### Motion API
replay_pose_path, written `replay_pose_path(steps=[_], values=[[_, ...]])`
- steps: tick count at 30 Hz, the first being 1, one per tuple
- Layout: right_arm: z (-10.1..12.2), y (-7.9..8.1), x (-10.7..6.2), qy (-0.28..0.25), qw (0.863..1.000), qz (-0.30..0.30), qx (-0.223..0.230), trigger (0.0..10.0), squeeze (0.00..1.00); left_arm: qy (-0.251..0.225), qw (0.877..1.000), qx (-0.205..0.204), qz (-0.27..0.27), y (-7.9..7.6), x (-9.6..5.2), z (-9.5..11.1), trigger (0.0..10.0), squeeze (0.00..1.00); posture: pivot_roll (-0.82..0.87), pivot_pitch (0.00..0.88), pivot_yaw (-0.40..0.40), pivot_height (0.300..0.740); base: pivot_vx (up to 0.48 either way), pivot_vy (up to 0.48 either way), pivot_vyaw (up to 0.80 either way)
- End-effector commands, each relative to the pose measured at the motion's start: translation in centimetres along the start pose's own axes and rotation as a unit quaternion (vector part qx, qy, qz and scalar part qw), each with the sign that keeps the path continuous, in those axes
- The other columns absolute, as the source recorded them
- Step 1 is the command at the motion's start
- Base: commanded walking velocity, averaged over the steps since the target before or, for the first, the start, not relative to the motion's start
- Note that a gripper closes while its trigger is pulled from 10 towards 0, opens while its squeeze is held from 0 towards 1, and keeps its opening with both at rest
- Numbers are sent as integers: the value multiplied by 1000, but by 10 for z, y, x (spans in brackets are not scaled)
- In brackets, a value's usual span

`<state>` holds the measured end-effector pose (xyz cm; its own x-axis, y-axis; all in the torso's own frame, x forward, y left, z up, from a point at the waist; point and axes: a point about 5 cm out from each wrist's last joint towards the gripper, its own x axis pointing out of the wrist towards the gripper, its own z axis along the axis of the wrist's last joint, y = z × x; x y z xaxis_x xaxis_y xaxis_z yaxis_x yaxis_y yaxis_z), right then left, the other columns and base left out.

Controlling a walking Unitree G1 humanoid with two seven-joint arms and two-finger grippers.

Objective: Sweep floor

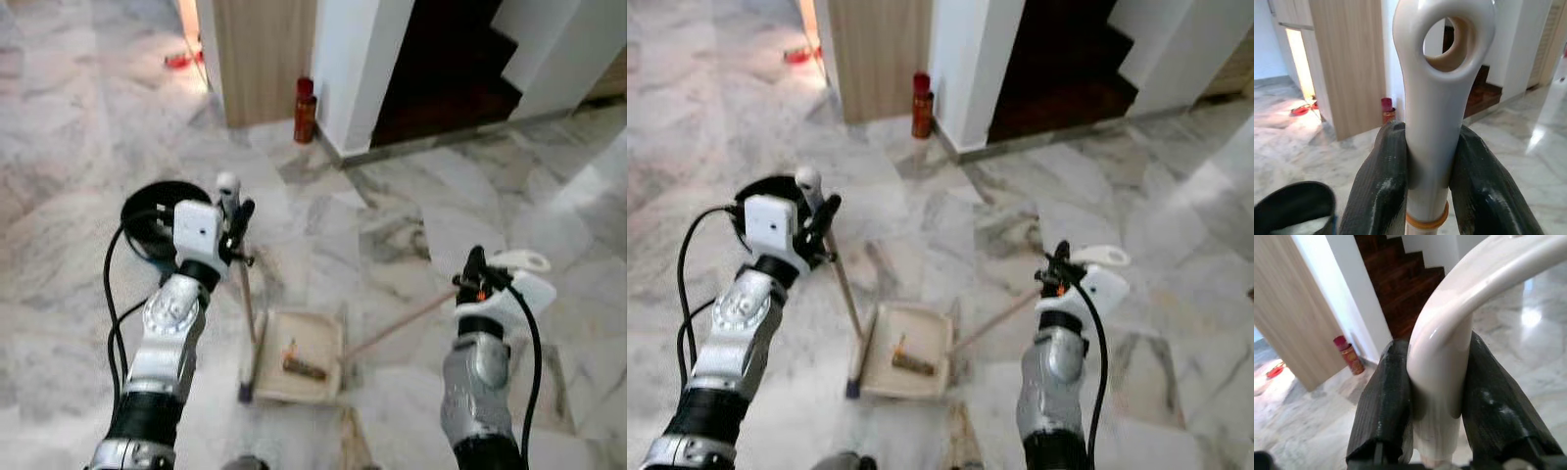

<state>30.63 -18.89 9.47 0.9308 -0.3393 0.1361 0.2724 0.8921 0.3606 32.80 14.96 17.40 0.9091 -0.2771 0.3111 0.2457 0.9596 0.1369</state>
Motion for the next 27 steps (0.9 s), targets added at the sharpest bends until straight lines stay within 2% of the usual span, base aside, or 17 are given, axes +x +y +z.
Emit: replay_pose_path(steps=[1,11,22,27], values=[[5,-3,2,-14,1000,-8,13,10000,0,-22,1000,-6,-13,-7,4,9,10000,0,185,135,-92,740,0,277,0],[5,-1,2,-14,1000,-4,6,10000,0,-23,1000,-6,-13,-7,4,9,10000,0,188,132,-92,740,0,276,0],[5,0,2,-14,1000,-3,4,10000,0,-24,1000,-4,-13,-6,5,9,10000,0,191,131,-90,740,0,274,410],[5,0,2,-14,1000,-3,3,10000,0,-27,1000,0,-12,-6,5,10,10000,0,191,130,-90,740,0,0,469]])
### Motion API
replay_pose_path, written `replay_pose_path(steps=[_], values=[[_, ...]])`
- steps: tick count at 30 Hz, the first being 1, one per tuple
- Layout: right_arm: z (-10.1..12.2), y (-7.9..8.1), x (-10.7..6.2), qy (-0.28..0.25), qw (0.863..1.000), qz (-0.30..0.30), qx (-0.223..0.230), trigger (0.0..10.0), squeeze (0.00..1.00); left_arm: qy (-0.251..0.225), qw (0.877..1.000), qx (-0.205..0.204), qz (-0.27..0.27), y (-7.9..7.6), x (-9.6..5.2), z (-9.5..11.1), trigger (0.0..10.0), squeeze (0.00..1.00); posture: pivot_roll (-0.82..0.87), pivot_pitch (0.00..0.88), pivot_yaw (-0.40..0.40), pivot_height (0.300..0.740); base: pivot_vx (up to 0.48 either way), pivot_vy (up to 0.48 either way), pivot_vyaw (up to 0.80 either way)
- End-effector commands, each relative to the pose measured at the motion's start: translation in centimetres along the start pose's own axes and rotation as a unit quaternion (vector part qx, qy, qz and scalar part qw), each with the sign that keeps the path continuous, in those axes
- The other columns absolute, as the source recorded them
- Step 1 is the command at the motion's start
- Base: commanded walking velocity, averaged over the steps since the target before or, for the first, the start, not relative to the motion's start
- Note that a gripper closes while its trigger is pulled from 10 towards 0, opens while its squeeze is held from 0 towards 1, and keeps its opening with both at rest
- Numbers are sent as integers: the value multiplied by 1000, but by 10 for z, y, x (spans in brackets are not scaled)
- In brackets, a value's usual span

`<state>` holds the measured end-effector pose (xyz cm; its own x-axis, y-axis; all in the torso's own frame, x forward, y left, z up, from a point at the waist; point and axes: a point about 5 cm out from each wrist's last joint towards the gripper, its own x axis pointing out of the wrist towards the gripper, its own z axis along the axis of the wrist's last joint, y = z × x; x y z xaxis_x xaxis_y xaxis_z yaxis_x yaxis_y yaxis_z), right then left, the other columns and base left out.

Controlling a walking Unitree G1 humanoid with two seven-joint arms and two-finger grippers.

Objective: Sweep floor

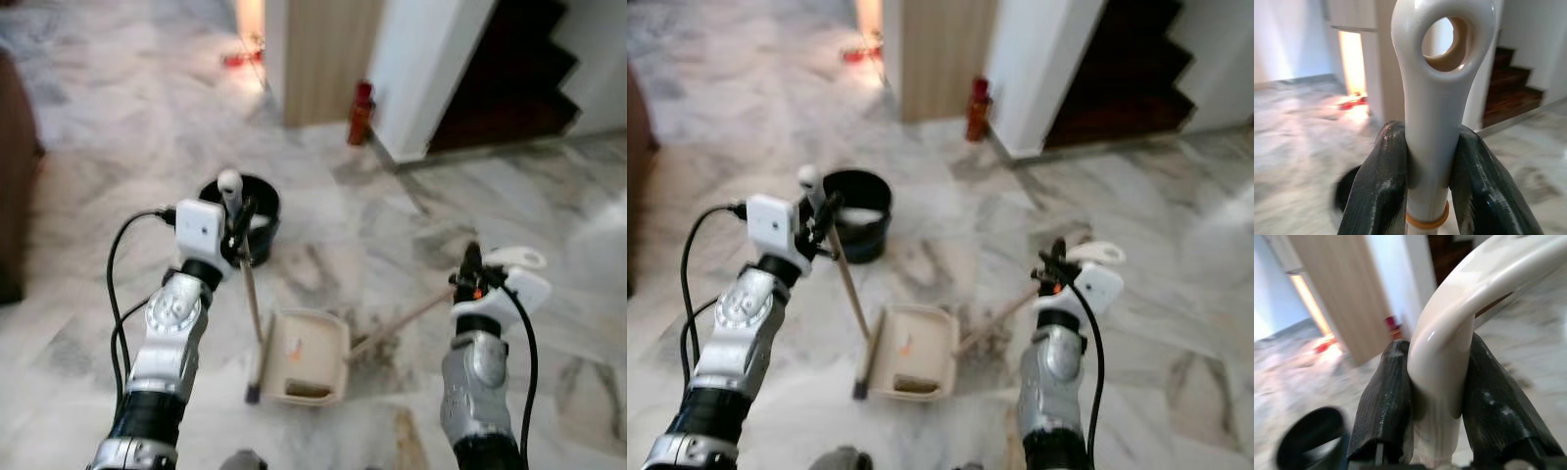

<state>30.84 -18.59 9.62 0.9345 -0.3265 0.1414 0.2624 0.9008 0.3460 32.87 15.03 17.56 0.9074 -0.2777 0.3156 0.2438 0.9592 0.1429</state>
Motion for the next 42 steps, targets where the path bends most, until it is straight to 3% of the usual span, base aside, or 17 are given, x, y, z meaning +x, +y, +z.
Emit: replay_pose_path(steps=[1,19,30,39,42], values=[[5,-4,1,-14,1000,-10,11,10000,0,-23,1000,-1,-10,-7,4,8,10000,0,191,130,-90,740,0,0,538],[6,-4,2,-14,1000,-13,25,10000,0,-23,1000,4,-3,-6,3,8,10000,0,192,131,-91,740,0,0,55],[11,-5,5,-24,999,-10,26,10000,0,-36,998,40,42,5,0,13,10000,0,193,131,-93,740,0,0,0],[19,-14,10,-39,999,-17,12,10000,0,-18,994,78,75,17,-16,6,10000,0,193,130,-93,740,0,0,0],[24,-12,13,-48,999,-8,1,10000,0,-7,994,90,63,15,-22,2,10000,0,195,128,-94,740,0,0,0]])
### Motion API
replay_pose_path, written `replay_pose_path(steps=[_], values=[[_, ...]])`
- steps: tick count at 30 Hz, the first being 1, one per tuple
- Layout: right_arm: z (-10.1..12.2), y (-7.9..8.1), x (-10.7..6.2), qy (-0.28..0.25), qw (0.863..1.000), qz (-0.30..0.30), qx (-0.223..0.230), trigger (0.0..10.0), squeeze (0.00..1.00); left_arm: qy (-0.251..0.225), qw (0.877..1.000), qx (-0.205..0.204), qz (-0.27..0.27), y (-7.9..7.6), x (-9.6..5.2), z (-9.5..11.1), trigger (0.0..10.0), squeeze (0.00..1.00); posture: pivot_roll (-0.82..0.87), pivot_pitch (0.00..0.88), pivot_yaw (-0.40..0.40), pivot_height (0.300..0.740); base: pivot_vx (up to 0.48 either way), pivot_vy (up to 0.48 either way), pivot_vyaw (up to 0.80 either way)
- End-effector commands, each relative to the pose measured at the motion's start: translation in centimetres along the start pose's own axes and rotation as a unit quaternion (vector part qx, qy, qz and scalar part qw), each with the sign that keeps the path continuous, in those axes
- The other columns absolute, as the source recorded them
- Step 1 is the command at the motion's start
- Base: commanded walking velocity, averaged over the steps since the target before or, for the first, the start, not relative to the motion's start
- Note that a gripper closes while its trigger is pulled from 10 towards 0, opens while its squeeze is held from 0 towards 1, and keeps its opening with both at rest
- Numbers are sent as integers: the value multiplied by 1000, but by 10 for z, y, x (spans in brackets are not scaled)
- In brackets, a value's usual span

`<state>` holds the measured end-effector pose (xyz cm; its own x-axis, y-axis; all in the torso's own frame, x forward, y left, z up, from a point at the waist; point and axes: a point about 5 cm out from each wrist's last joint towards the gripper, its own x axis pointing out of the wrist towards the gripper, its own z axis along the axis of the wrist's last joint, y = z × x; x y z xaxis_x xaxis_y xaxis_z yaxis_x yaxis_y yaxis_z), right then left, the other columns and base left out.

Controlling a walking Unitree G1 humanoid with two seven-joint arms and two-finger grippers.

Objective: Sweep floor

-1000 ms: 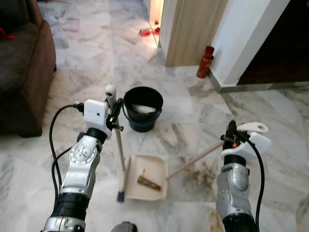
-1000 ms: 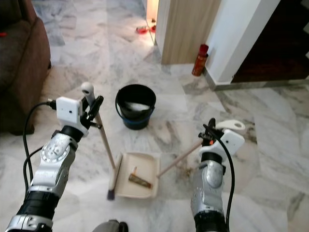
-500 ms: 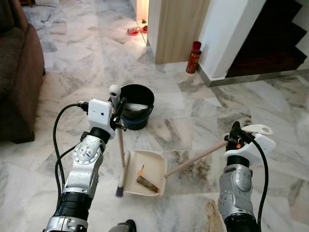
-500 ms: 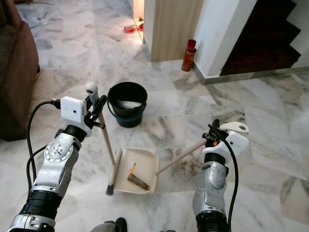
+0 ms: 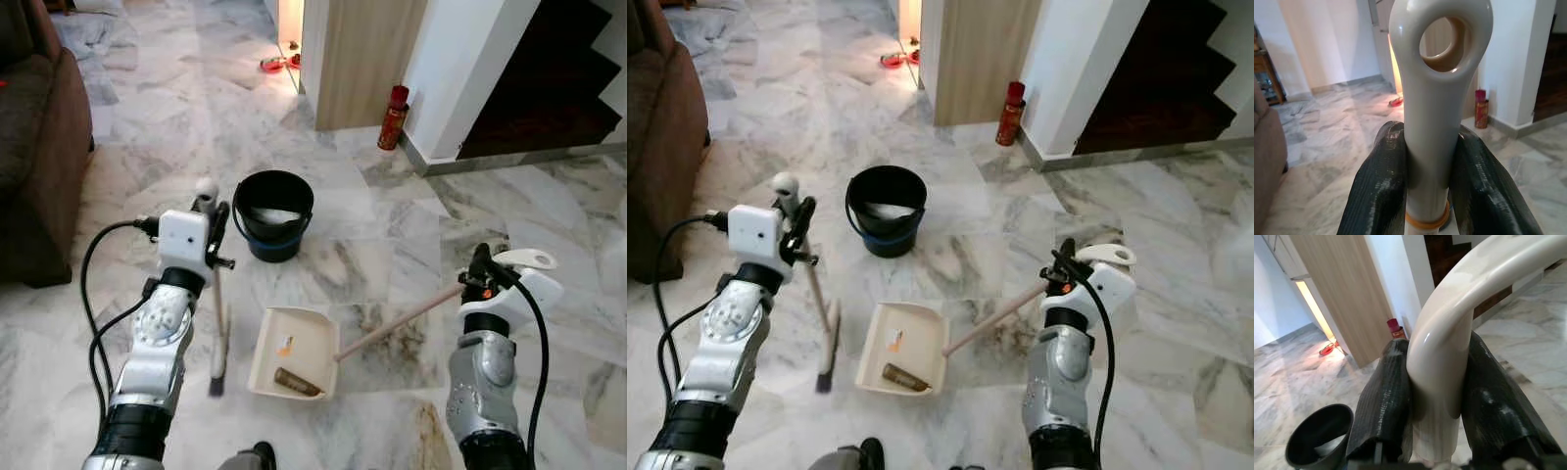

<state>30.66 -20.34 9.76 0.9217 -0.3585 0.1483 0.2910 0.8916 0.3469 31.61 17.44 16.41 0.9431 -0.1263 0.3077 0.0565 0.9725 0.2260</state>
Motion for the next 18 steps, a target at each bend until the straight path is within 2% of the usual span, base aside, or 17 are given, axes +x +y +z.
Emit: replay_pose_path(steps=[1,6,8,18], values=[[19,5,10,-41,999,7,5,10000,0,-25,999,19,-12,-2,-3,9,10000,0,195,128,-94,740,0,0,0],[30,12,16,-60,998,16,17,10000,0,-11,1000,22,-17,-6,-12,0,10000,0,195,124,-96,740,0,0,0],[44,25,22,-84,995,33,34,10000,0,0,1000,17,-13,-7,-15,-5,10000,0,196,124,-96,740,0,0,0],[78,58,28,-138,985,83,59,10000,0,7,1000,12,-14,-11,-15,-10,10000,0,193,111,-93,740,0,0,54]])
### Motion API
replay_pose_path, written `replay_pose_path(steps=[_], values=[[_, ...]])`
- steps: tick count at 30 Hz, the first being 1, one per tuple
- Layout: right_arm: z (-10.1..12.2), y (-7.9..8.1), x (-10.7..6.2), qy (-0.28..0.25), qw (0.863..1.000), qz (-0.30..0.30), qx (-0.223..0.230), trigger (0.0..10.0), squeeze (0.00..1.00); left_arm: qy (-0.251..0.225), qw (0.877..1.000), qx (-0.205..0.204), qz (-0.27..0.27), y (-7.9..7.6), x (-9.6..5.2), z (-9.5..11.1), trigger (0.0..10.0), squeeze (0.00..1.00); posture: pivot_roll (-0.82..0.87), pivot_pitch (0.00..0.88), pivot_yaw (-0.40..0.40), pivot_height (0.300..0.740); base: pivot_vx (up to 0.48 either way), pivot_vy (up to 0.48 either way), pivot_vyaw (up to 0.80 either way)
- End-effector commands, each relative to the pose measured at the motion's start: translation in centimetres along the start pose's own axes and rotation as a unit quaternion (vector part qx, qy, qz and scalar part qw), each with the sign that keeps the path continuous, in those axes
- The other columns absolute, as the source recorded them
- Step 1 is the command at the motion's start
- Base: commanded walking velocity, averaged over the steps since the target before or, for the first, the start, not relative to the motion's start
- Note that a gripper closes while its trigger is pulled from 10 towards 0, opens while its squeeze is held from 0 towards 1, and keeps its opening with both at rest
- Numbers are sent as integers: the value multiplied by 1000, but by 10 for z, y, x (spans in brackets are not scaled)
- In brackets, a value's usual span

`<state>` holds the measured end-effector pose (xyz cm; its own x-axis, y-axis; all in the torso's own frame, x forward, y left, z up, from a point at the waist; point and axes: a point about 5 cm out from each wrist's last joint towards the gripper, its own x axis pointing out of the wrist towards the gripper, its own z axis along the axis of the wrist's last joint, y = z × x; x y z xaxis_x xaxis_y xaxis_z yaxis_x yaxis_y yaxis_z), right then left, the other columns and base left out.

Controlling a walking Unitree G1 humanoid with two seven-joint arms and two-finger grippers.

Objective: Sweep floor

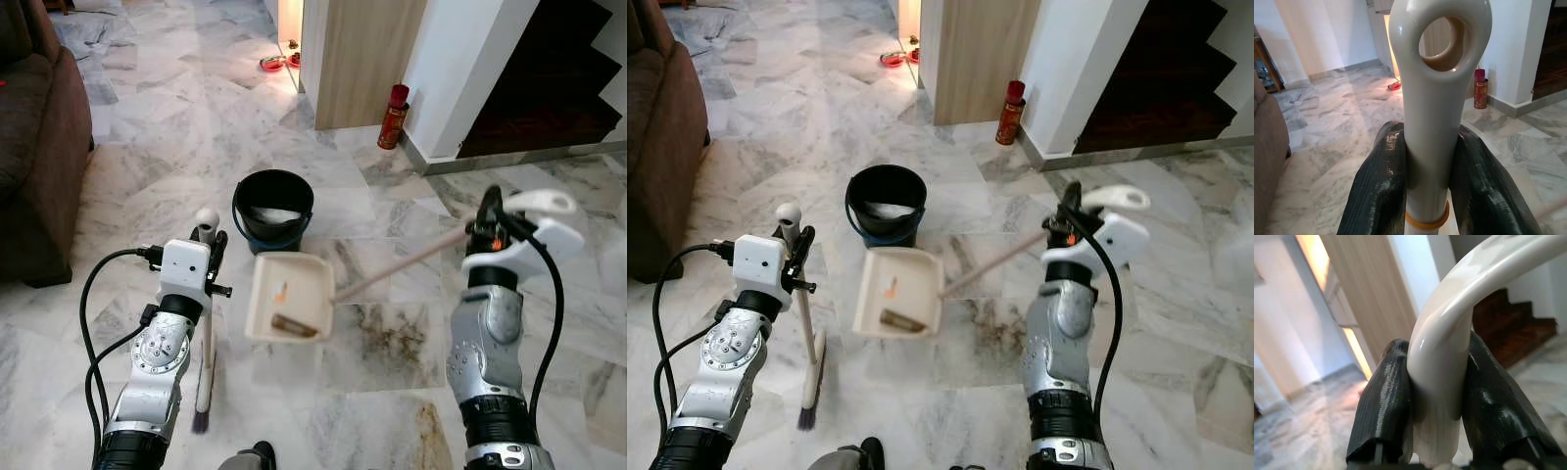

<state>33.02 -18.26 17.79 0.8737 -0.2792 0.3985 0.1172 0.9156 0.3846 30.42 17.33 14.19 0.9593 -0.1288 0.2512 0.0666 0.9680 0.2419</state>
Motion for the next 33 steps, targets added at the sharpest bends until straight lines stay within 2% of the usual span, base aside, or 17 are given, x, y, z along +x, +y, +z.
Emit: replay_pose_path(steps=[1,9,13,24,33], values=[[15,7,7,-30,999,7,12,10000,0,-22,1000,5,-7,-4,3,7,10000,0,194,108,-94,740,0,0,581],[12,8,4,-11,999,-3,43,10000,0,-24,1000,2,-10,-7,3,8,10000,0,198,100,-95,740,0,0,204],[18,11,5,-25,998,3,56,10000,0,-26,1000,4,-8,-5,3,9,10000,0,200,92,-92,740,0,0,0],[22,18,6,-29,998,20,58,10000,0,-29,1000,4,-9,-6,4,10,10000,0,203,85,-92,740,0,0,0],[23,20,5,-29,997,28,60,10000,0,-30,1000,6,-6,-5,4,11,10000,0,206,93,-95,740,252,0,163]])
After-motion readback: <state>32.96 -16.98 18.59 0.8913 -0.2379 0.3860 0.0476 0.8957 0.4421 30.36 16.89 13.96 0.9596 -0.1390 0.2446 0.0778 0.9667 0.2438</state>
